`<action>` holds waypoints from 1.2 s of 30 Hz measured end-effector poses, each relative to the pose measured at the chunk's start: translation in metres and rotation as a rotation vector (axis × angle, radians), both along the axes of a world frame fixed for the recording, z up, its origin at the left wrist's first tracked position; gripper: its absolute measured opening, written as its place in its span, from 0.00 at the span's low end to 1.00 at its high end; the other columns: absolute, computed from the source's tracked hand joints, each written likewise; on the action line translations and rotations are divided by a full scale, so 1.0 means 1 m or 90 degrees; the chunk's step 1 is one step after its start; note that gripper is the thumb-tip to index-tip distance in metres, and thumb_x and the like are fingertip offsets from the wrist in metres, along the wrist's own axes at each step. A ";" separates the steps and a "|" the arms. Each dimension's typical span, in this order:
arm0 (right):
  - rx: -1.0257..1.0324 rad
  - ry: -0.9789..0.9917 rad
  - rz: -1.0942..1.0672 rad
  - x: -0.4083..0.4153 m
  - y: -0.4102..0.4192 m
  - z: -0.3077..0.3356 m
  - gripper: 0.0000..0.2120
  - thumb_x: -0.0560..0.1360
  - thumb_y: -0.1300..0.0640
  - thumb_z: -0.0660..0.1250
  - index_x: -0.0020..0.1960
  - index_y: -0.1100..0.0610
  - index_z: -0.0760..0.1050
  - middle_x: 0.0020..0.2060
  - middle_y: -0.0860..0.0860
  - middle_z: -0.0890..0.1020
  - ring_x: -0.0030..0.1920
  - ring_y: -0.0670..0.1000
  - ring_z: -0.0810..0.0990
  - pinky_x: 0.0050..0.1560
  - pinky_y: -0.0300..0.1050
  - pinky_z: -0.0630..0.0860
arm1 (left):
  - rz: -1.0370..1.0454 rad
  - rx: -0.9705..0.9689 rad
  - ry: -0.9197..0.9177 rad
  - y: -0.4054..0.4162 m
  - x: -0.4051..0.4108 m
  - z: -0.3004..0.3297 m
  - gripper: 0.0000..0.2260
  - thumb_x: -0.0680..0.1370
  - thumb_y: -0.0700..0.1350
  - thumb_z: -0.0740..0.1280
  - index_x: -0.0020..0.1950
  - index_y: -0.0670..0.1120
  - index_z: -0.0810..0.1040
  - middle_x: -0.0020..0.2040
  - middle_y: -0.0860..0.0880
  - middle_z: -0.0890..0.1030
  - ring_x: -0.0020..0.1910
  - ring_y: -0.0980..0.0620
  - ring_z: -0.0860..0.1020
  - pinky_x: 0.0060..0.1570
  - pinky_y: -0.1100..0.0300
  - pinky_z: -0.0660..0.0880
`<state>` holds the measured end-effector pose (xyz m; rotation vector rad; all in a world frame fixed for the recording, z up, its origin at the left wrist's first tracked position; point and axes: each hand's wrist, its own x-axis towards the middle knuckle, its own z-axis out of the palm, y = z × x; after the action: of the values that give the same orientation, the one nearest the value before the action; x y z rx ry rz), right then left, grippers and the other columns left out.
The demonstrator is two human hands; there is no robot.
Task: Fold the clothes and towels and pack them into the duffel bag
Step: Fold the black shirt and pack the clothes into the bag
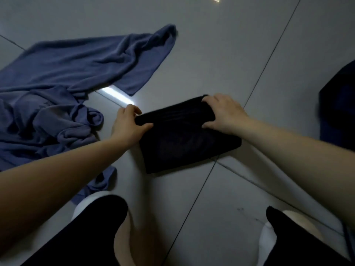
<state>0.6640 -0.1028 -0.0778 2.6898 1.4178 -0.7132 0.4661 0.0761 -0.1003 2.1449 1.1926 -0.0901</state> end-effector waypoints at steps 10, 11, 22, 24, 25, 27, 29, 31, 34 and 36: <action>-0.053 0.054 -0.086 0.007 -0.027 0.010 0.11 0.74 0.54 0.68 0.52 0.51 0.68 0.55 0.55 0.78 0.54 0.58 0.76 0.47 0.48 0.72 | -0.219 0.072 0.045 -0.010 -0.006 0.003 0.13 0.76 0.46 0.69 0.59 0.44 0.77 0.55 0.44 0.73 0.52 0.41 0.75 0.50 0.53 0.72; -0.025 0.042 -0.053 0.007 -0.029 0.016 0.08 0.74 0.58 0.65 0.51 0.52 0.69 0.54 0.54 0.77 0.54 0.58 0.75 0.47 0.48 0.71 | -0.201 0.060 0.031 -0.011 -0.006 0.004 0.12 0.77 0.46 0.68 0.59 0.44 0.77 0.55 0.44 0.74 0.52 0.41 0.76 0.49 0.55 0.70; 0.034 0.080 0.009 0.015 0.020 -0.011 0.09 0.79 0.61 0.58 0.59 0.60 0.68 0.59 0.57 0.70 0.57 0.60 0.73 0.50 0.46 0.66 | 0.118 -0.169 -0.072 0.001 -0.025 -0.017 0.03 0.79 0.47 0.65 0.47 0.51 0.77 0.46 0.46 0.81 0.45 0.41 0.80 0.50 0.41 0.78; 0.032 0.072 -0.008 0.016 0.022 -0.012 0.09 0.79 0.60 0.58 0.59 0.60 0.68 0.58 0.58 0.72 0.57 0.60 0.73 0.49 0.47 0.65 | 0.144 -0.156 -0.081 0.003 -0.023 -0.022 0.03 0.78 0.47 0.64 0.46 0.50 0.76 0.45 0.44 0.81 0.46 0.40 0.80 0.50 0.41 0.78; 0.031 0.074 -0.016 0.016 0.022 -0.012 0.09 0.79 0.59 0.59 0.59 0.59 0.67 0.58 0.58 0.73 0.56 0.60 0.74 0.48 0.46 0.65 | 0.157 -0.149 -0.085 0.003 -0.022 -0.023 0.04 0.78 0.46 0.63 0.45 0.49 0.75 0.45 0.44 0.80 0.46 0.40 0.80 0.49 0.41 0.78; 0.028 0.095 -0.049 0.014 0.022 -0.007 0.10 0.79 0.58 0.61 0.59 0.58 0.67 0.58 0.57 0.74 0.53 0.57 0.73 0.46 0.44 0.63 | 0.180 -0.152 -0.093 0.002 -0.020 -0.020 0.05 0.79 0.45 0.62 0.44 0.49 0.74 0.45 0.43 0.80 0.47 0.39 0.79 0.50 0.40 0.78; -0.009 0.121 -0.080 0.012 0.019 -0.001 0.13 0.78 0.56 0.65 0.59 0.57 0.66 0.58 0.57 0.75 0.49 0.55 0.72 0.45 0.43 0.64 | 0.171 -0.150 -0.086 0.001 -0.018 -0.017 0.04 0.80 0.45 0.61 0.47 0.48 0.74 0.45 0.41 0.80 0.46 0.39 0.79 0.50 0.43 0.78; -0.069 0.098 -0.038 0.008 0.013 0.003 0.16 0.77 0.53 0.67 0.61 0.56 0.69 0.61 0.57 0.76 0.55 0.56 0.74 0.47 0.43 0.66 | 0.136 -0.129 -0.078 -0.001 -0.016 -0.015 0.03 0.81 0.45 0.61 0.49 0.47 0.74 0.44 0.41 0.80 0.44 0.40 0.78 0.46 0.50 0.76; -0.063 0.020 0.036 0.000 0.009 0.018 0.16 0.77 0.50 0.65 0.62 0.53 0.72 0.61 0.54 0.75 0.61 0.57 0.74 0.52 0.46 0.69 | 0.110 -0.100 -0.072 0.002 -0.015 -0.013 0.03 0.81 0.45 0.61 0.49 0.48 0.73 0.44 0.41 0.80 0.43 0.41 0.77 0.42 0.53 0.71; -0.005 -0.018 0.048 -0.004 0.010 0.025 0.15 0.76 0.51 0.65 0.62 0.53 0.72 0.59 0.54 0.73 0.58 0.59 0.75 0.52 0.47 0.70 | 0.109 -0.099 -0.063 0.004 -0.016 -0.015 0.03 0.81 0.45 0.60 0.51 0.49 0.72 0.46 0.40 0.80 0.45 0.40 0.77 0.44 0.52 0.72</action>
<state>0.6598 -0.0931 -0.0523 2.6143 1.4972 -0.6702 0.4503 0.0802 -0.1153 1.8836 1.2632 -0.0003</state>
